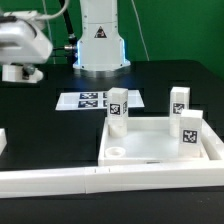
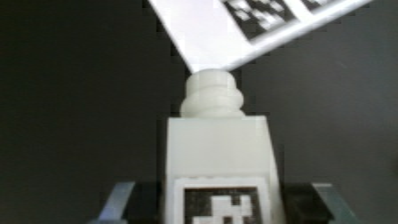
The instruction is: Assemble square table
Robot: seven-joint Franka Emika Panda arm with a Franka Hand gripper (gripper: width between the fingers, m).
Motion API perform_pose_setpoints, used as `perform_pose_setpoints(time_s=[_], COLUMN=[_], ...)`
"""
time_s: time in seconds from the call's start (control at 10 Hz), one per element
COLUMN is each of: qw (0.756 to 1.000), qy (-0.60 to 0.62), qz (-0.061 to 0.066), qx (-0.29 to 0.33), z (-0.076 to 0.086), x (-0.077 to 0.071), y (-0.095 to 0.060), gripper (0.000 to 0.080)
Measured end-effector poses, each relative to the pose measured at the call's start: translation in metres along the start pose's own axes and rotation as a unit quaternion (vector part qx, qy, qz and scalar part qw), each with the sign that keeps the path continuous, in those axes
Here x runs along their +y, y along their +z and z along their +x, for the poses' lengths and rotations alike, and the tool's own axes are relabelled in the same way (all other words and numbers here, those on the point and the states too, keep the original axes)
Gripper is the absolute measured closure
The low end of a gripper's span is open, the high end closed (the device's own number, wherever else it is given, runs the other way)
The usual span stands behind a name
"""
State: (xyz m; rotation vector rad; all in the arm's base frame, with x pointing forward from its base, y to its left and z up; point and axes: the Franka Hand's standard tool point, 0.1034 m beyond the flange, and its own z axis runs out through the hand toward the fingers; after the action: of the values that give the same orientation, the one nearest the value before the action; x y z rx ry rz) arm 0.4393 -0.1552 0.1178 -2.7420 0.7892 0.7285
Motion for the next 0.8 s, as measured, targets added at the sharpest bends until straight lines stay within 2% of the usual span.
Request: perform_pose_setpoints(time_s=[0.1,0.2,0.3,0.4,0.5,0.7,0.8], qw=[1.0,0.998,0.996,0.995,0.989,0.979,0.97], qy=[0.016,0.042,0.046,0.041,0.036,0.028,0.023], qz=[-0.001,0.007,0.007,0.006,0.011,0.019,0.022], qx=[0.018,0.051,0.082,0.088,0.141,0.199,0.241], z=[0.002,0.008,0.012,0.012,0.022,0.022,0.028], x=[-0.026,-0.054,-0.076,-0.085,-0.087,-0.093,-0.097], y=[-0.014,-0.034,-0.048,-0.053,-0.053,-0.05,-0.052], gripper=[0.0512,0.0512,0.0512,0.0512,0.0512,0.0512,0.0512])
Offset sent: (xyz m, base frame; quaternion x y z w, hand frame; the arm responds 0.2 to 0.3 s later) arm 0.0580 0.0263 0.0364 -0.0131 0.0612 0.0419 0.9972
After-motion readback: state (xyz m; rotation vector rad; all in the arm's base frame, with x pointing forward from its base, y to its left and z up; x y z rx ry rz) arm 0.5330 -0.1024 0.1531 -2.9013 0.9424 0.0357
